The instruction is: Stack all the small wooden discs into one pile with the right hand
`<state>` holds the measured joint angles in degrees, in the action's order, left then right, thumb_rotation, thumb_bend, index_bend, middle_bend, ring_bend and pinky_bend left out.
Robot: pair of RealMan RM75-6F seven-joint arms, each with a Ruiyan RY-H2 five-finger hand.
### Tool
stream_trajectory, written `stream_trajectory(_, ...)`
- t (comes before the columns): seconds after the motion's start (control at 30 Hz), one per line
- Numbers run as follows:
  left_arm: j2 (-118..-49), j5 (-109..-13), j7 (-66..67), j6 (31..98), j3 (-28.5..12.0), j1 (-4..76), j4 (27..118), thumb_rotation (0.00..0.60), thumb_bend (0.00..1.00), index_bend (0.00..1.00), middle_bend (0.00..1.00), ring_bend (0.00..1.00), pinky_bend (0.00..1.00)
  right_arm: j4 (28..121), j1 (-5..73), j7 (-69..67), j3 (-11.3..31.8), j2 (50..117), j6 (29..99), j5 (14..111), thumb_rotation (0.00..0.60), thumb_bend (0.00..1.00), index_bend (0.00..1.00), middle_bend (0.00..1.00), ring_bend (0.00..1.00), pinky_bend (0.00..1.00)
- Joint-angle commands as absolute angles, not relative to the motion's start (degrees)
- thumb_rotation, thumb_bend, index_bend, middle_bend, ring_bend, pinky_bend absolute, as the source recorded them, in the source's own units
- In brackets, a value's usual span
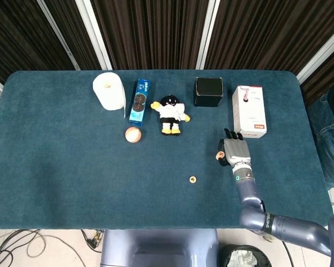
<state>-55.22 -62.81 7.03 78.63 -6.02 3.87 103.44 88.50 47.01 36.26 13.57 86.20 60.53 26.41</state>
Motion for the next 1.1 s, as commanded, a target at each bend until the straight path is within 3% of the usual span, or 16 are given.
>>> stream_trajectory(0.03, -55.22, -62.79, 7.06, 78.59, -6.01, 3.88, 103.46, 0.600, 0.15, 0.10, 0.00, 0.00, 0.02, 89.91, 47.39, 36.29, 13.92, 86.28, 61.12, 27.27, 0.600, 0.41, 0.45, 0.00, 0.00, 0.00)
stream_trajectory(0.53, -55.05, -62.77, 6.90, 78.37, -5.94, 3.91, 103.46, 0.600, 0.15, 0.10, 0.00, 0.00, 0.02, 98.28, 48.11, 41.80, 9.46, 90.04, 68.75, 35.58, 0.600, 0.41, 0.40, 0.00, 0.00, 0.00)
stream_trajectory(1.1, -54.90, -62.62, 6.84, 78.11, -5.90, 3.99, 103.57, 0.600, 0.15, 0.10, 0.00, 0.00, 0.02, 94.65, 42.08, 35.85, 1.20, 95.99, 71.79, 50.95, 0.600, 0.41, 0.40, 0.00, 0.00, 0.00)
